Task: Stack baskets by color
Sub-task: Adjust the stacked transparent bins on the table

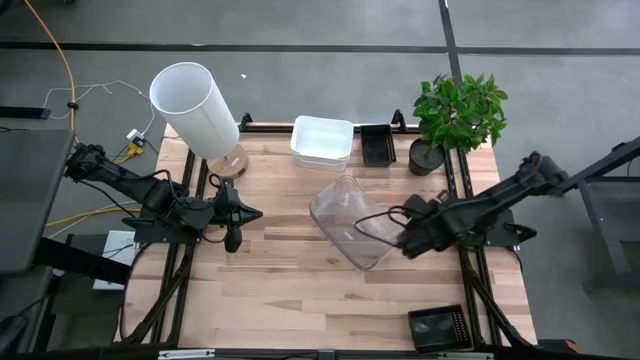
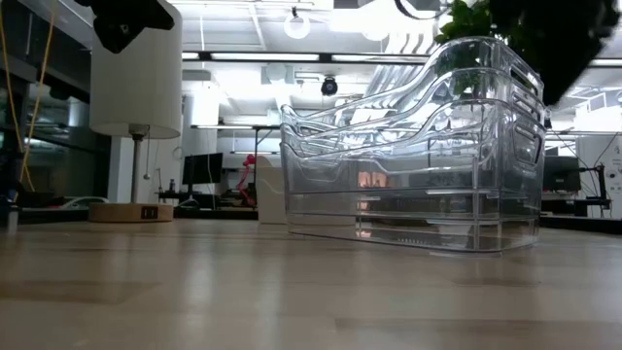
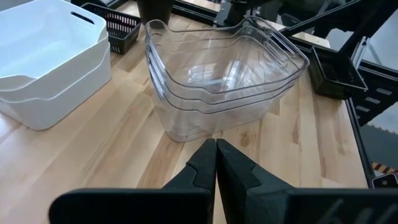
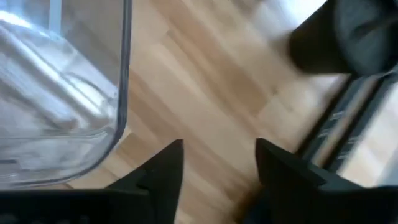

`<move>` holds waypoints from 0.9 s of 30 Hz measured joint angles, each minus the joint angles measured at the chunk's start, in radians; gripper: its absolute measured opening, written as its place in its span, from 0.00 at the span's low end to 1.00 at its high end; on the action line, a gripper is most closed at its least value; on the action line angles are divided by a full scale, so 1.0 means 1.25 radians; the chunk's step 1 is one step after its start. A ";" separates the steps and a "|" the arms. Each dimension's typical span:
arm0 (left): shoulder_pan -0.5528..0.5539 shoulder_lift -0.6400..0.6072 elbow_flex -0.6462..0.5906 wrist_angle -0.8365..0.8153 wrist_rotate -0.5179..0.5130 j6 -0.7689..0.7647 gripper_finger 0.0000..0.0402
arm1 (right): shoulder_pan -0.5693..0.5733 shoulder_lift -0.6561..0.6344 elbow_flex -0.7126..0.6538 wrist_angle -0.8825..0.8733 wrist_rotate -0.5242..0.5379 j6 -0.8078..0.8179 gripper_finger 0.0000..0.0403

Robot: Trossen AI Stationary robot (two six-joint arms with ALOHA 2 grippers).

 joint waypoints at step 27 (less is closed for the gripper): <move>0.000 0.000 0.000 0.001 -0.150 -0.021 0.00 | -0.171 -0.016 -0.427 1.180 0.007 -0.606 0.01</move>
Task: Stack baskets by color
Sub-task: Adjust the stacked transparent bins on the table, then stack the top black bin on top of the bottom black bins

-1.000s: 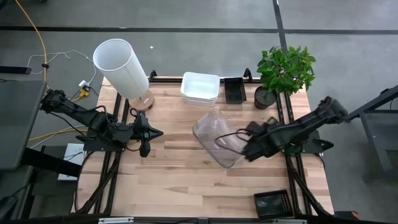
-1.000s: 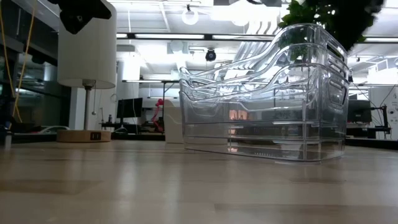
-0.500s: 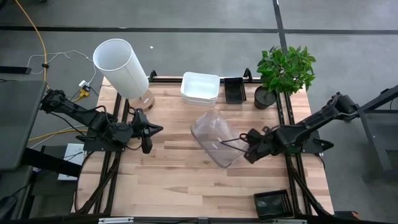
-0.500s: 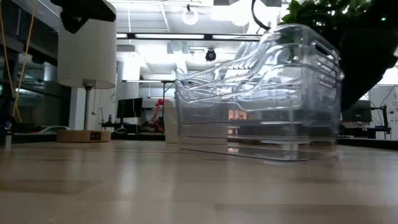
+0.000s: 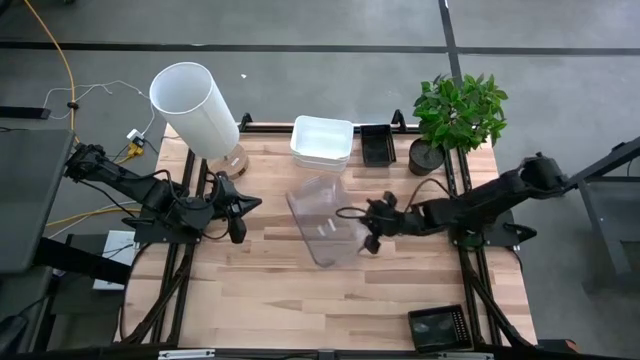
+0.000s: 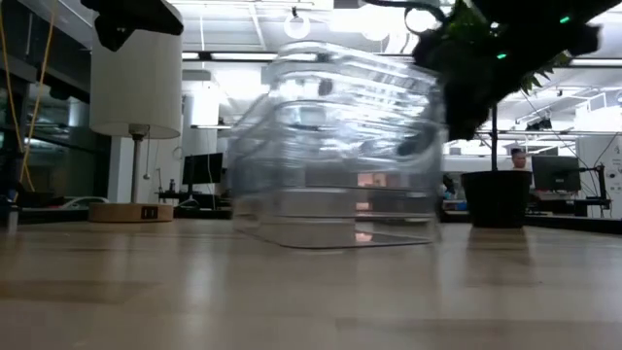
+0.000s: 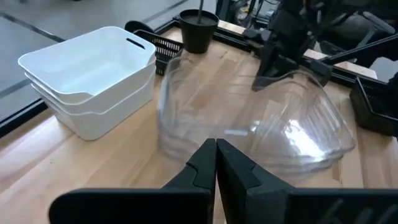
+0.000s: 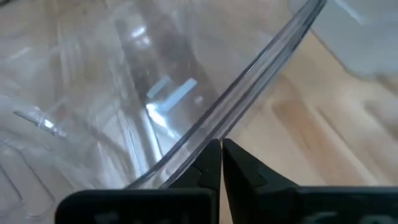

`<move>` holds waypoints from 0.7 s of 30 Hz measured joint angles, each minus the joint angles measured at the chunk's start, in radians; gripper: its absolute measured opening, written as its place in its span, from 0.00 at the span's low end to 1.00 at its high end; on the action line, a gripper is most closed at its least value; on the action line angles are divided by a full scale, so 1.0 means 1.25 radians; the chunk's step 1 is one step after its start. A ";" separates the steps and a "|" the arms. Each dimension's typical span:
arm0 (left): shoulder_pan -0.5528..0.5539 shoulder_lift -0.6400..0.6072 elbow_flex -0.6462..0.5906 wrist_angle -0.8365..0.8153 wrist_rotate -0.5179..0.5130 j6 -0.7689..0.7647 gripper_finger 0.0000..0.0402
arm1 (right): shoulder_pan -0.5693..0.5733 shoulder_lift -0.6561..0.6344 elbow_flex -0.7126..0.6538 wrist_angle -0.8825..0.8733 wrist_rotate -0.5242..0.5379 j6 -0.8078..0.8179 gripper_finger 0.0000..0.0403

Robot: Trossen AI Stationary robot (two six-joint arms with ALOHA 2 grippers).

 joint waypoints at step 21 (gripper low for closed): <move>0.000 0.000 0.000 0.000 0.002 -0.021 0.00 | -0.076 0.049 0.001 0.034 0.160 -0.251 0.24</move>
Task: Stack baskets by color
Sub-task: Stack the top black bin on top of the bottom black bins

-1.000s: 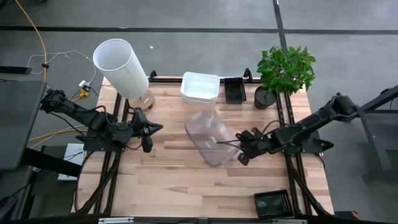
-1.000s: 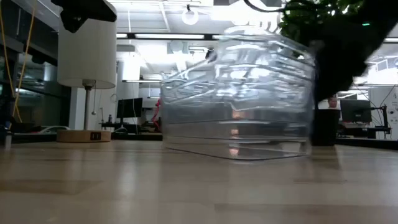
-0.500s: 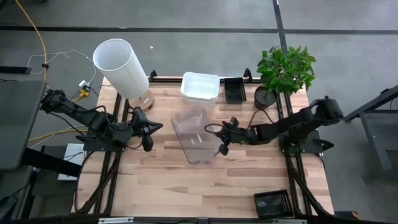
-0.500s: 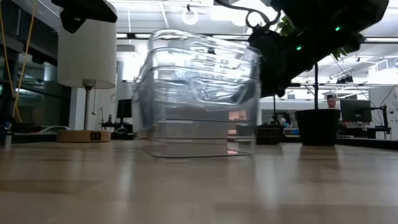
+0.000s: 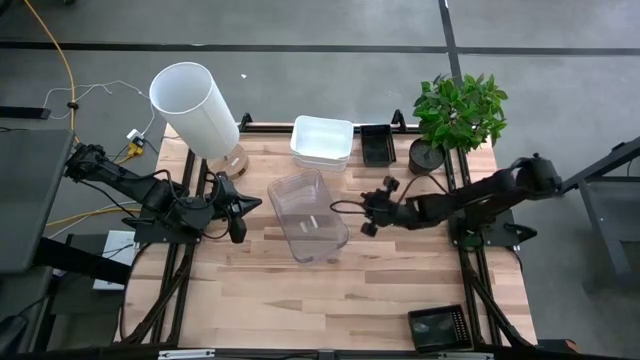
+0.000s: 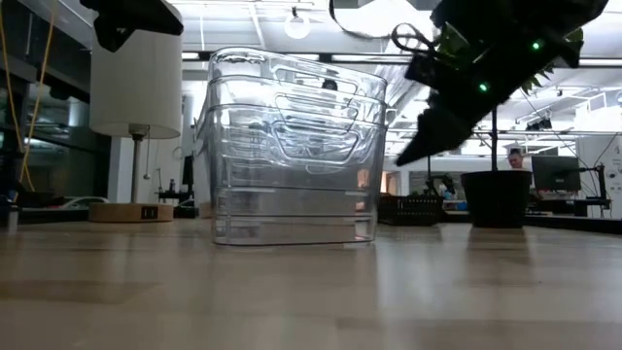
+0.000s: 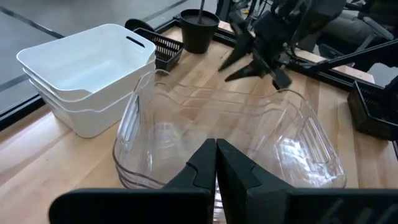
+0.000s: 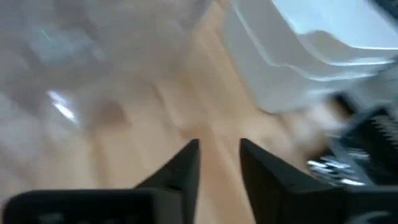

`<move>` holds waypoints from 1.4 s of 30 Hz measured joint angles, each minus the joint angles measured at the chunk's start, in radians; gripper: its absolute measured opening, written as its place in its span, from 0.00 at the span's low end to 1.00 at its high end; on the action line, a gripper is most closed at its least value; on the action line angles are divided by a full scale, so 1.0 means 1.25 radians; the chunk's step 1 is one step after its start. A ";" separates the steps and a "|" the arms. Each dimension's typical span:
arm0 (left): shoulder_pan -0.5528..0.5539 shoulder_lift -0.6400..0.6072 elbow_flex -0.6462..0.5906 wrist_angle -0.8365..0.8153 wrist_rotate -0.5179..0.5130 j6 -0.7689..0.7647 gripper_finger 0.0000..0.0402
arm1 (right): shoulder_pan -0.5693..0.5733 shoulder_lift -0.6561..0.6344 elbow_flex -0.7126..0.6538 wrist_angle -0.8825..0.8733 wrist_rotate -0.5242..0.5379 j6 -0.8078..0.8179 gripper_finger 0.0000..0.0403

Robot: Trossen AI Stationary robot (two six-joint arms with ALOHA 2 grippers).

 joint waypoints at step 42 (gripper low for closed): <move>0.000 0.000 0.000 -0.010 0.028 0.015 0.00 | -0.370 0.096 0.000 -0.065 -0.018 -0.263 0.28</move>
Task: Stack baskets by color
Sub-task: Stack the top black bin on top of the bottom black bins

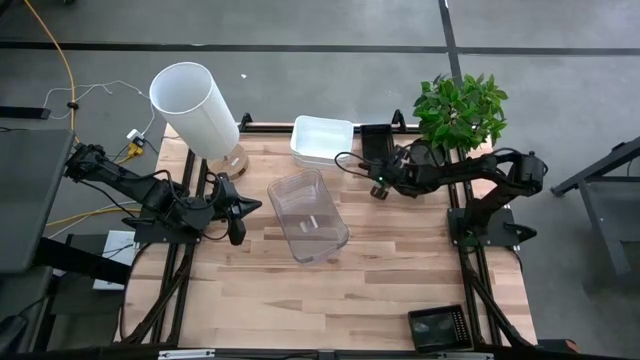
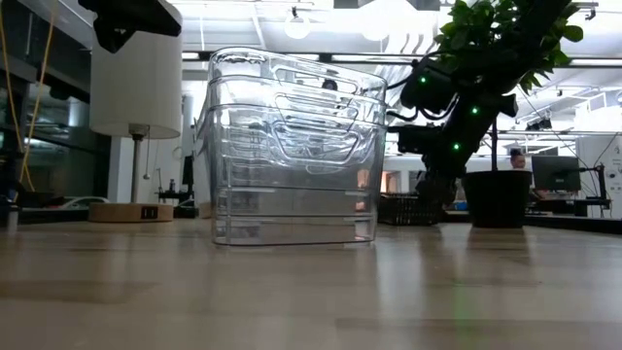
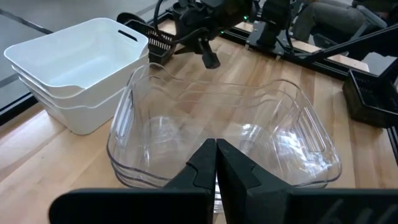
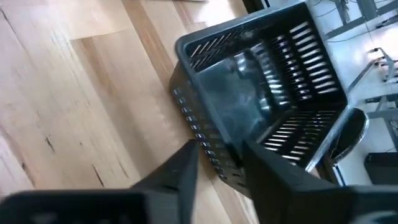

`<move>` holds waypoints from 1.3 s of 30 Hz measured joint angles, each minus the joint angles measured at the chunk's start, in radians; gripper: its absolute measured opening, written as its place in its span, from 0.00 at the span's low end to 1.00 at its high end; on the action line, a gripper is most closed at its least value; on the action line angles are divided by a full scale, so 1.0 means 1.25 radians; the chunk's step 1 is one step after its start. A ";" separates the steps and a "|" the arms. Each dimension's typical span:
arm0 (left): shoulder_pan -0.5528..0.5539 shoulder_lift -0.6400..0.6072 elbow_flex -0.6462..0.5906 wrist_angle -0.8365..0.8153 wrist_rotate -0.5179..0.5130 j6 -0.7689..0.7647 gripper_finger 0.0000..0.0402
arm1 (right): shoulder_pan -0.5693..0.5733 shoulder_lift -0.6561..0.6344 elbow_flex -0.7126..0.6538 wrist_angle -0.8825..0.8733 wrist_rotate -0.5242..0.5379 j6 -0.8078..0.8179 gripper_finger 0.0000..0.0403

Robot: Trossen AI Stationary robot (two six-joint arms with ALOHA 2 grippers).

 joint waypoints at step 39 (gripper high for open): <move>0.000 0.000 0.000 0.003 0.024 0.000 0.00 | 0.630 -0.151 0.476 -0.858 -0.075 0.506 0.00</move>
